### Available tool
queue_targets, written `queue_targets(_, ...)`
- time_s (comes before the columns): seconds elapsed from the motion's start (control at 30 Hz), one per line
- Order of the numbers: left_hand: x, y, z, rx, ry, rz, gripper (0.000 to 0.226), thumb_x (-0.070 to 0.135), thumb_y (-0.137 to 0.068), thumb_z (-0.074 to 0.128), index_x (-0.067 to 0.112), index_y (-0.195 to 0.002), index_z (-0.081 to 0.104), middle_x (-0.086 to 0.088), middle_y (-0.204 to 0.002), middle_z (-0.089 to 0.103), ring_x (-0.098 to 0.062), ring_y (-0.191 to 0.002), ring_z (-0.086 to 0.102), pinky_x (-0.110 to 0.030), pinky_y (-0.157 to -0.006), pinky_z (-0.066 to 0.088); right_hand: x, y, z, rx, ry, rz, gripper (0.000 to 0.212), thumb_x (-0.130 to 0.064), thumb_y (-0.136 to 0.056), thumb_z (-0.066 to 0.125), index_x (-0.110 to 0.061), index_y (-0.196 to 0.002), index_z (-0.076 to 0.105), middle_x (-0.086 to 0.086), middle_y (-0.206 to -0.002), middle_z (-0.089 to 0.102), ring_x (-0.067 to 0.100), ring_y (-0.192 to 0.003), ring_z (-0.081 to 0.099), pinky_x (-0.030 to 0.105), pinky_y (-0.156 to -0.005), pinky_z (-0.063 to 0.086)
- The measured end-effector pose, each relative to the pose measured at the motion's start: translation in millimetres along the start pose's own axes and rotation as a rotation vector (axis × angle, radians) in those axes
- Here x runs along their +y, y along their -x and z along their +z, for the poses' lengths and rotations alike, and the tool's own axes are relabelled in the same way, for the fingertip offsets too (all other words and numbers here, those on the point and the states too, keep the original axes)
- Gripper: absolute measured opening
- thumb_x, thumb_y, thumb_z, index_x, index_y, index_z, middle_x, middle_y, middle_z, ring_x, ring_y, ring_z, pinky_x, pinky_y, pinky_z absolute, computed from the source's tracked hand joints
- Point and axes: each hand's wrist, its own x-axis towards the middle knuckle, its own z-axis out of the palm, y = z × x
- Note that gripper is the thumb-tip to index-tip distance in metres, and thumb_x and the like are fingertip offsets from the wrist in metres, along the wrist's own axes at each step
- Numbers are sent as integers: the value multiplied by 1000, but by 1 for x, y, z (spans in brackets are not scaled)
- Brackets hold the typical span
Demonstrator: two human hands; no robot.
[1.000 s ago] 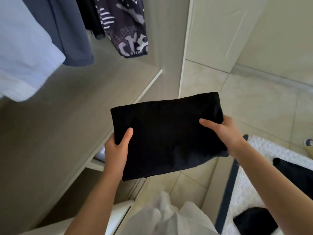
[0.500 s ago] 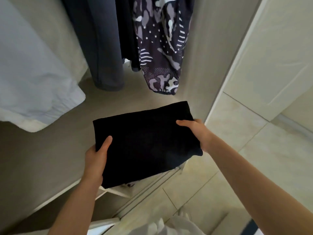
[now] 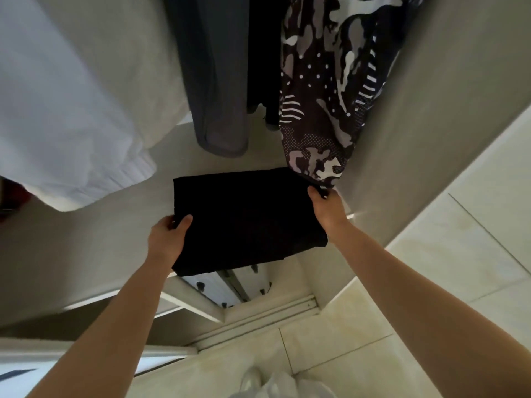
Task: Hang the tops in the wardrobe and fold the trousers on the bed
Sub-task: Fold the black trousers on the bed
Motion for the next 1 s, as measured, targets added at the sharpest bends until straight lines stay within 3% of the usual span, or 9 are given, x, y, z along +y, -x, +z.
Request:
queue_targets(0.13,2,10,6,42,-103,9,53,47,-96,55,4,-126,60,-21,-120,65,-41,-111,60,-44,-94,47,21,42,1,139,429,-327,63,-44,-98,43,-4,-145,31,19,-140,43,38,-127,44,48,-104,40)
queue_targets(0.27,5,16,17,94,-156,109,38,37,-99,52,4,-115,62,-21,-108,67,-41,-102,61,-37,-79,42,31,47,14,-121,479,-373,80,-44,-93,55,-19,-153,9,16,-146,24,41,-130,37,51,-107,39)
queue_targets(0.37,11,15,26,116,-129,132,32,34,-100,52,5,-108,63,-16,-96,66,-38,-94,62,-36,-76,42,24,21,12,-129,481,-367,77,-34,-92,61,-17,-152,16,19,-144,30,45,-126,41,52,-108,37)
queue_targets(0.53,34,13,59,46,-16,103,27,29,-101,52,6,-109,63,-10,-92,64,-28,-86,60,-34,-74,42,8,-13,-9,33,484,-322,73,-35,-87,68,-4,-143,34,19,-139,39,38,-125,44,42,-105,38)
queue_targets(0.7,50,9,80,58,17,87,26,25,-101,52,1,-107,63,-11,-90,60,-25,-82,55,-33,-72,39,11,-19,-24,114,392,-288,80,-42,-84,68,-3,-143,29,18,-135,44,38,-124,44,53,-103,41)
queue_targets(0.9,50,4,75,42,15,108,28,25,-101,52,0,-104,63,-15,-91,62,-28,-81,57,-33,-70,39,32,-1,-29,115,405,-271,79,-41,-91,61,-1,-147,23,18,-146,36,35,-136,33,47,-110,35)
queue_targets(1.0,50,1,73,18,-7,129,30,27,-101,51,0,-105,63,-16,-93,63,-35,-92,62,-33,-72,40,33,0,-31,108,410,-265,78,-39,-92,61,0,-147,23,18,-148,35,34,-137,33,45,-110,35)
